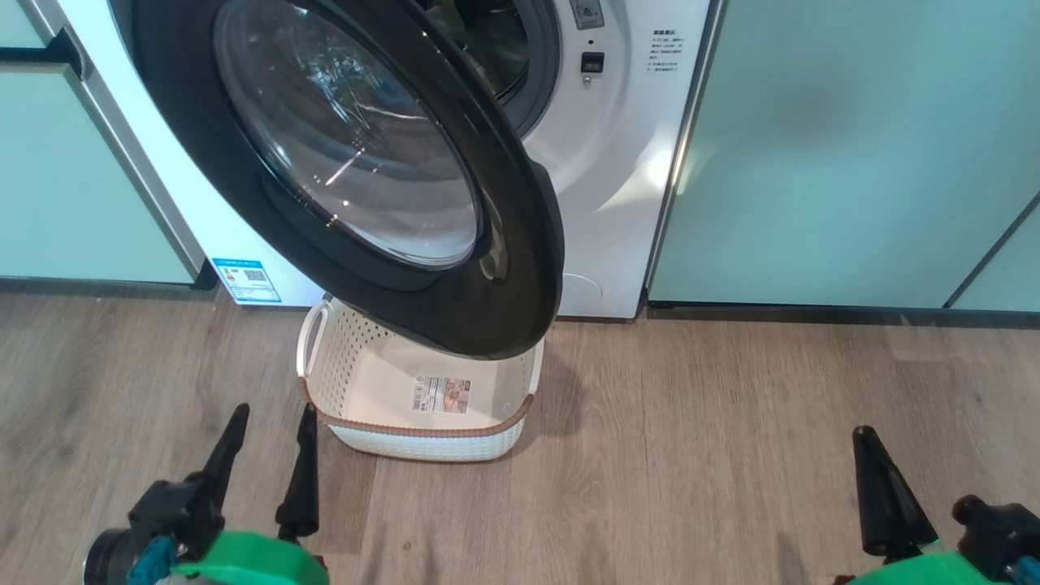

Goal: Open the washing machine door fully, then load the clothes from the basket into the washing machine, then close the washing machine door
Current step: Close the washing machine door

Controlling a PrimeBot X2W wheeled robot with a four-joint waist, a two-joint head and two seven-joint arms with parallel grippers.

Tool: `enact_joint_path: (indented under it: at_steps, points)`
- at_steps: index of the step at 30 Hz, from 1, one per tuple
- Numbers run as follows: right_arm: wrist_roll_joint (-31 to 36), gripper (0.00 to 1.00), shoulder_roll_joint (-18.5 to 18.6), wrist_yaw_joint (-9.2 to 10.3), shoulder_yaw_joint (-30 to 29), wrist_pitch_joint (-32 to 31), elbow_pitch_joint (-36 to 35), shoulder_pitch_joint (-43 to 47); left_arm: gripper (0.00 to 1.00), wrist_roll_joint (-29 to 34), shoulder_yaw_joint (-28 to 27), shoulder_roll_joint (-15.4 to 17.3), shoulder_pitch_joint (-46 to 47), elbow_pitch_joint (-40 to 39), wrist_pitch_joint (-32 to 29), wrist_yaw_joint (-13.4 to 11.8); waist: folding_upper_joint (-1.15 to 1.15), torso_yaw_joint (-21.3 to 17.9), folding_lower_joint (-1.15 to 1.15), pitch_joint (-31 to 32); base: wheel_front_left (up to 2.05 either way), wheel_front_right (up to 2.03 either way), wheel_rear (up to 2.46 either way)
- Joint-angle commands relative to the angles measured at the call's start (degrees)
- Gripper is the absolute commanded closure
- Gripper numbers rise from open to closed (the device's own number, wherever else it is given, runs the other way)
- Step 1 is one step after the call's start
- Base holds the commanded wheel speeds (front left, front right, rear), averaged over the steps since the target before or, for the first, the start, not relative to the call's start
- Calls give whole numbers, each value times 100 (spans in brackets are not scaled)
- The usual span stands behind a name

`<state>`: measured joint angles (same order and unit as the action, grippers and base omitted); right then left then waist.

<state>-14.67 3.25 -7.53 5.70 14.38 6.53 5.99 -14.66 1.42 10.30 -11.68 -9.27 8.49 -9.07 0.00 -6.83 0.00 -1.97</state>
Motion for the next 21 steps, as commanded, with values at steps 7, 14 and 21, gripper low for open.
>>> enact_joint_path:
  at_steps: [7,14,21]
  points:
    - [-87,100,161,4,156,22,-128,-202,0,58,-171,39,223,-247,-10,-82,0,79,0,-43,0,0,0]
    - [-157,100,242,4,279,34,55,-543,0,85,-25,43,419,-225,-13,-35,0,402,0,-173,0,0,0]
    - [-281,100,338,4,470,51,671,-1284,0,95,137,-2,657,-91,22,7,0,893,0,-266,0,0,0]
